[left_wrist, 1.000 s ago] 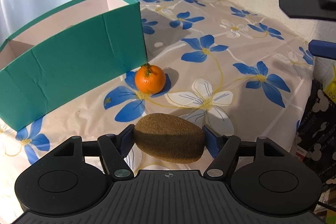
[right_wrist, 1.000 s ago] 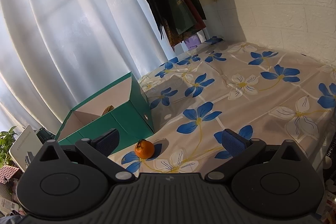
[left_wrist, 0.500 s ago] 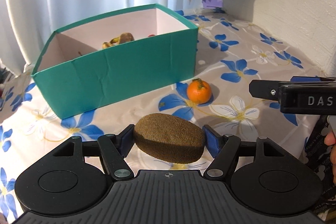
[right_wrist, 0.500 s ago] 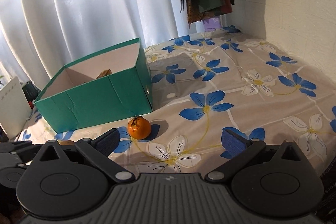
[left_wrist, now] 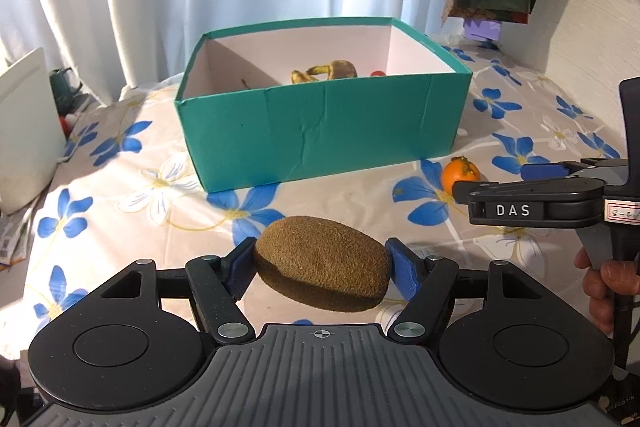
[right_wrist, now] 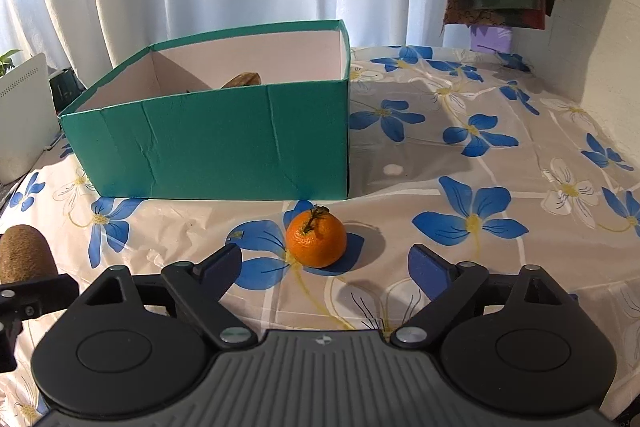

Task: Organize fruits
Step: 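Close the left gripper on the brown kiwi and lift it, then grasp the orange mandarin with the right gripper while the left holds the kiwi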

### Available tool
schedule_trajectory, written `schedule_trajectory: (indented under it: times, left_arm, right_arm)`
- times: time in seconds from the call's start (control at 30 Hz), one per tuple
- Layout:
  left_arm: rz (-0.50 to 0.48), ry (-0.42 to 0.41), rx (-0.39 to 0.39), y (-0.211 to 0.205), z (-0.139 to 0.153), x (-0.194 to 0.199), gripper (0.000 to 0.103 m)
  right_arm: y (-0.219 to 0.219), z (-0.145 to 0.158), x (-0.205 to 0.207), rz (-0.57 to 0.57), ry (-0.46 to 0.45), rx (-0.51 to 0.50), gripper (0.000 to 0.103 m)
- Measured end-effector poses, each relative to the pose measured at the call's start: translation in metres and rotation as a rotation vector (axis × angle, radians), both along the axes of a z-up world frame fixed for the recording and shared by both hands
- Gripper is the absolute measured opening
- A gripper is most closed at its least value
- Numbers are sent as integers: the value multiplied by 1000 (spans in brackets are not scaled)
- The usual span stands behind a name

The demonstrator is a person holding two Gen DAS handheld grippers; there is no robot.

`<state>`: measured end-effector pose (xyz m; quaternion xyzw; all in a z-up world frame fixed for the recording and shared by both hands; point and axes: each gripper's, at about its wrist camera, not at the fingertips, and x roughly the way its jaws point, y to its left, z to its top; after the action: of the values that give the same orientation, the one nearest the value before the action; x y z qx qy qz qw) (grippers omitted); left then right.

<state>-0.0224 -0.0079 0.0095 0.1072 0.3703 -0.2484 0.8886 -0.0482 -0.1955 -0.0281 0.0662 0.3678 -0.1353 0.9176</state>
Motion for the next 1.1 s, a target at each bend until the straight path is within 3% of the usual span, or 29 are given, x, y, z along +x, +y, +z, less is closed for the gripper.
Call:
schedule_trajectory:
  times: [0.2, 0.43, 0.7, 0.93, 1.1]
  left_arm:
    - [28, 0, -11, 9, 2, -1, 74]
    - [54, 3, -18, 15, 3, 1, 74]
    - [66, 5, -16, 18, 5, 2, 74]
    - [60, 7, -16, 16, 6, 3, 74]
    - [57, 4, -17, 14, 7, 3, 74]
  right_arm:
    - [4, -13, 23, 31, 52, -21, 80]
    - [1, -23, 43, 31, 101, -33, 59]
    - [0, -29, 52, 28, 122, -34, 56]
    - [-5, -31, 52, 5, 121, -27, 42]
    - [-7, -31, 49, 4, 109, -10, 42]
